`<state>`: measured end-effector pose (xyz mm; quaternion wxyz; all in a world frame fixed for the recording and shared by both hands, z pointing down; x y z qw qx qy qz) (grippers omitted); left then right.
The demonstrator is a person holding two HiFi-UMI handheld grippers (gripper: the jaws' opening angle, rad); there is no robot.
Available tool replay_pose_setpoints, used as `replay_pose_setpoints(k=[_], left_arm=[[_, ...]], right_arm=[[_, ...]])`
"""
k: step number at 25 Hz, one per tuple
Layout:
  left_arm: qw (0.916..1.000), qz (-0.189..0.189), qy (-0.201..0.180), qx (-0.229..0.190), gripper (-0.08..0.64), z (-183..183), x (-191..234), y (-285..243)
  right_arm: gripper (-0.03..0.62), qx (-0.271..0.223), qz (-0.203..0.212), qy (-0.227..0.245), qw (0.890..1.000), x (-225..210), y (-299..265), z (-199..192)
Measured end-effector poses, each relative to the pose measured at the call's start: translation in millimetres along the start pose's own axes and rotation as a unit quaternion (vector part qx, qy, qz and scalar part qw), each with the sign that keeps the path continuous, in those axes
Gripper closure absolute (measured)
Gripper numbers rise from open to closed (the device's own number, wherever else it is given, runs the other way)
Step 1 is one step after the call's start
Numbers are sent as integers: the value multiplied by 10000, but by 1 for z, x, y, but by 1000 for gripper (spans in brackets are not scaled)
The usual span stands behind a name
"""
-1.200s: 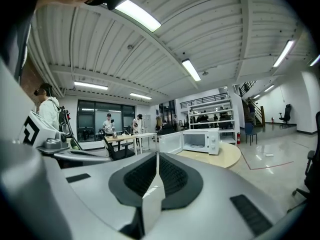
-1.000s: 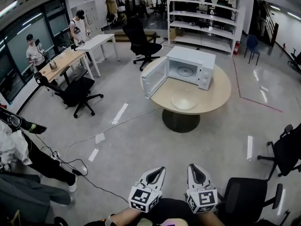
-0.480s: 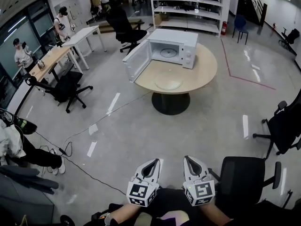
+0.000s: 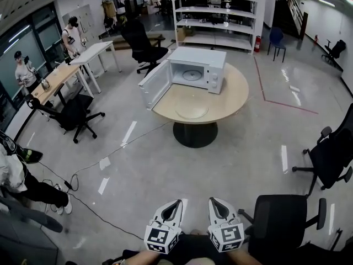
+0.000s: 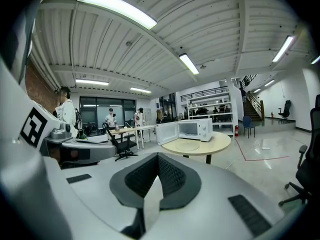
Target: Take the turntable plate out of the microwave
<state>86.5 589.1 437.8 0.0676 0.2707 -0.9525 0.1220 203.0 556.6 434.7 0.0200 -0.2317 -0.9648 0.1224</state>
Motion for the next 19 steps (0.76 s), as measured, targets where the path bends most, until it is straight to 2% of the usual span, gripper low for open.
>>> replay_pose_setpoints(k=[6,12,19], left_arm=[[9998,-132,-136,39,514,-4,-5,-1],[9998,-28,-178,-47,514,-1,-3,1],[9999,127,-58,-88,514,1,4,5]], right_arm=[[577,-120,39,77,9999,3,-2,4],[577,-194,99,187,9996,5,-4,7],[577,-140,115,185,9997,7,-4,7]])
Point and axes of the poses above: the fingertips, and each gripper's own axes: y backward along the fingers, x to its left, z out of its top, the point moved 2 cm from there along y, backward along the fingers, and after that the axes turned 13 degrees about -z, right-handed, at the moved point
